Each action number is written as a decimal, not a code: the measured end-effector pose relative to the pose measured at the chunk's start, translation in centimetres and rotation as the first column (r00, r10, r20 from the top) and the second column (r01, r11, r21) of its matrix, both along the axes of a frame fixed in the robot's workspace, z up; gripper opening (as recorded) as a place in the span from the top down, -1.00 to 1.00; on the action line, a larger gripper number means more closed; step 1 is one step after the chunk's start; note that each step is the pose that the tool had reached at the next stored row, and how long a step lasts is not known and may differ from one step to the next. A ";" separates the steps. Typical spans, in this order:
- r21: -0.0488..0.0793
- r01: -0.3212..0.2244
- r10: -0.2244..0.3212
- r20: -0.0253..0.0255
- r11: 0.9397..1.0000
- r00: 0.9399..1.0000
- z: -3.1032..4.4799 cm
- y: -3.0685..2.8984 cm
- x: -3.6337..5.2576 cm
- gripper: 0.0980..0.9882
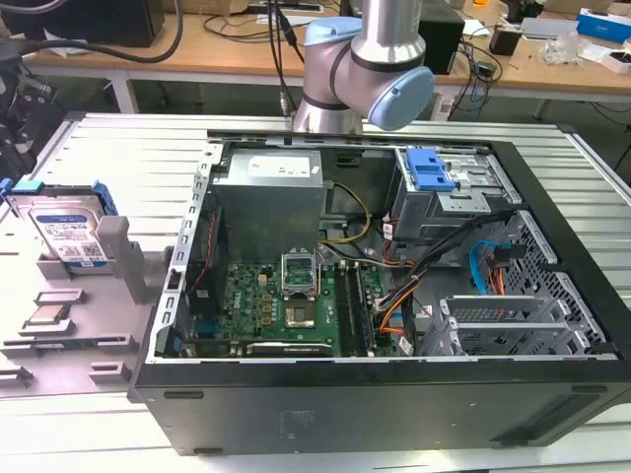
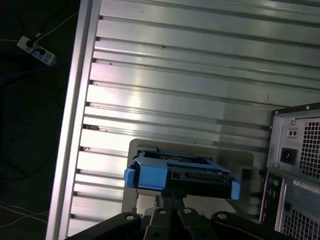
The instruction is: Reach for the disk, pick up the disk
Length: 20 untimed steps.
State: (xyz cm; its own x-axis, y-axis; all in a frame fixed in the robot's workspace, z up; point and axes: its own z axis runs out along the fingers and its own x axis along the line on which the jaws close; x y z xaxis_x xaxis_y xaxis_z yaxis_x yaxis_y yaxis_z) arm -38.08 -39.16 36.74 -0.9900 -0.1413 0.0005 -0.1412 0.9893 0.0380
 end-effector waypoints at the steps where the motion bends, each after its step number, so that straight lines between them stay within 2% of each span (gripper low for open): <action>1: 0.000 -0.007 0.007 0.000 1.000 1.000 0.00 0.00 0.00 0.98; 6: 0.000 -0.055 0.055 0.000 0.998 0.998 0.00 0.00 0.00 0.98; 7: 0.000 -0.085 0.085 0.000 0.996 0.996 0.00 0.00 0.00 0.98; 12: 0.000 -0.132 0.132 0.000 0.991 0.991 0.00 0.00 0.00 0.98; 17: 0.000 -0.179 0.179 0.000 0.984 0.984 0.00 0.00 0.00 0.98; 20: 0.000 -0.213 0.213 0.000 0.977 0.977 0.00 0.00 0.00 0.98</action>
